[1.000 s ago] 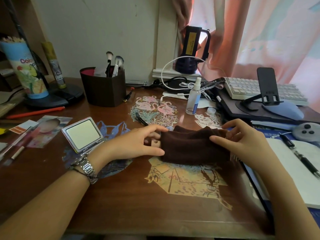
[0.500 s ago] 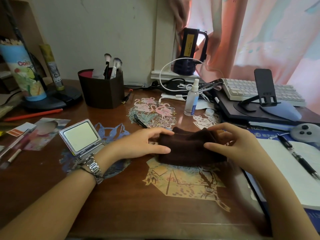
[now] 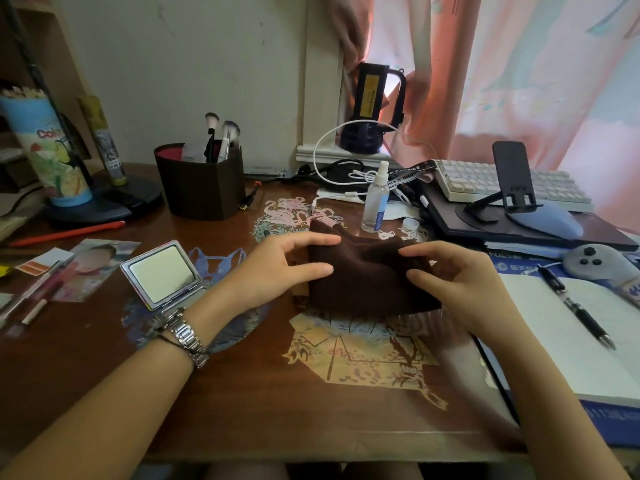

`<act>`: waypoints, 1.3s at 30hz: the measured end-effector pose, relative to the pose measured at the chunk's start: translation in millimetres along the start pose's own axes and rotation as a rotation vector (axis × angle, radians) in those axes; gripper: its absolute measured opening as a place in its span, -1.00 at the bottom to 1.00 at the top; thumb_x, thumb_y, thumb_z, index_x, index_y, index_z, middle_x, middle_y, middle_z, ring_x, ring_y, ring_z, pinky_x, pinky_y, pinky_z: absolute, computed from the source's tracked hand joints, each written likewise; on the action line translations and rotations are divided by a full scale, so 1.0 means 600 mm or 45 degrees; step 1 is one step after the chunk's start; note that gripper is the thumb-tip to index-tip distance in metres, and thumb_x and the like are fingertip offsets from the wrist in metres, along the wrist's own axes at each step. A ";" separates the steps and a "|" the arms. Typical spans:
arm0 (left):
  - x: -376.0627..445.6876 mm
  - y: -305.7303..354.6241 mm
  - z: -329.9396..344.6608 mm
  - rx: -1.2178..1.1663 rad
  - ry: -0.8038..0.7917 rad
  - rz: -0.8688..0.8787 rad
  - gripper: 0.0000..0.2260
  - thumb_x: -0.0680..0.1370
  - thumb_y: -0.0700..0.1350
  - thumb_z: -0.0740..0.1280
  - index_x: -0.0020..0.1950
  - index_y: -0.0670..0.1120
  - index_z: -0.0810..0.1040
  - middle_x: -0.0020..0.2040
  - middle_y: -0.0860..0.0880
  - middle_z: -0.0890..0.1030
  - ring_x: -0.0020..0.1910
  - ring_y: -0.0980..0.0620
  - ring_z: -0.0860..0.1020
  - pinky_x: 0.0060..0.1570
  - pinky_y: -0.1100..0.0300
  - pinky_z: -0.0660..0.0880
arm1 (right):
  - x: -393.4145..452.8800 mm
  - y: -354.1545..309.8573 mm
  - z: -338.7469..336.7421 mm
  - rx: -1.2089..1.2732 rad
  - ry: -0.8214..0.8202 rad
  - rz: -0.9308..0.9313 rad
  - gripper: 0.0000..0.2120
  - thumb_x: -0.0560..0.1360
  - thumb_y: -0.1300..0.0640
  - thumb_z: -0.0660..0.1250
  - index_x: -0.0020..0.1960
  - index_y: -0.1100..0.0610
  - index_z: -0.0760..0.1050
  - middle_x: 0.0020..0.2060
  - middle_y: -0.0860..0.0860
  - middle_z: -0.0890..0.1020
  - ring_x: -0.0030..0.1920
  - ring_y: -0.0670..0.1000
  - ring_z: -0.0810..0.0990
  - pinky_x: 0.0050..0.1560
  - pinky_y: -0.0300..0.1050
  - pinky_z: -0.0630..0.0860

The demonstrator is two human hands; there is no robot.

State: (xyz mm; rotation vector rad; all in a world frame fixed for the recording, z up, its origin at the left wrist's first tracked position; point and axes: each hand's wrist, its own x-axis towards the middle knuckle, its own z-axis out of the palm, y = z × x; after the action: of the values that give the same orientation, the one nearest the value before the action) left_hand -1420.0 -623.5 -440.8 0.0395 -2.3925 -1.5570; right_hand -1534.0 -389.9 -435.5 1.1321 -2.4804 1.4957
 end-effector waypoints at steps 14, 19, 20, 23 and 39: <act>-0.120 0.045 0.011 -0.375 0.076 -0.122 -0.63 0.45 -0.36 0.39 0.13 0.03 0.60 0.02 0.11 0.69 0.04 0.15 0.65 -0.08 0.32 0.58 | -0.097 -0.059 -0.020 0.183 -0.214 -0.038 -0.56 0.42 0.27 0.43 0.14 -0.21 0.58 0.03 -0.12 0.62 0.08 -0.08 0.57 0.11 -0.20 0.53; -0.184 0.026 0.012 -0.382 0.006 -0.257 -0.62 0.45 -0.37 0.39 0.16 0.02 0.59 0.05 -0.01 0.70 0.05 0.07 0.66 -0.10 0.29 0.59 | -0.146 -0.058 0.009 0.038 -0.355 -0.006 -0.55 0.42 0.24 0.44 0.19 -0.18 0.53 -0.03 -0.31 0.57 0.06 -0.24 0.53 0.02 -0.36 0.49; -0.194 0.022 0.012 -0.363 -0.001 -0.288 -0.62 0.46 -0.36 0.39 0.16 0.02 0.58 0.03 -0.02 0.70 0.03 0.06 0.66 -0.17 0.31 0.58 | -0.153 -0.055 0.015 0.008 -0.379 0.019 -0.55 0.42 0.20 0.44 0.20 -0.20 0.52 0.01 -0.32 0.55 0.09 -0.23 0.52 0.06 -0.30 0.49; -0.212 0.015 0.015 -0.293 -0.011 -0.377 -0.64 0.47 -0.34 0.39 0.18 0.01 0.56 -0.02 -0.06 0.71 -0.10 0.07 0.69 -0.36 0.35 0.53 | -0.165 -0.046 0.025 -0.139 -0.414 0.062 -0.54 0.41 0.08 0.44 0.24 -0.28 0.47 0.20 -0.22 0.50 0.18 -0.18 0.49 0.17 -0.12 0.50; -0.139 0.017 -0.040 0.646 0.076 -0.210 -0.73 0.39 0.03 0.50 0.05 0.17 0.57 0.05 0.09 0.53 -0.23 0.15 0.55 -0.16 0.25 0.47 | -0.129 -0.035 -0.028 -0.421 -0.120 -0.051 -0.71 0.32 0.10 0.53 0.02 -0.04 0.58 -0.18 -0.13 0.57 -0.22 -0.24 0.50 -0.27 -0.44 0.38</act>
State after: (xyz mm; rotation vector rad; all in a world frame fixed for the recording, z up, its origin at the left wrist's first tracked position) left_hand -1332.5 -625.6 -441.2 0.3882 -2.7244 -0.9489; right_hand -1470.5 -338.8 -439.7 1.2033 -2.6167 0.9918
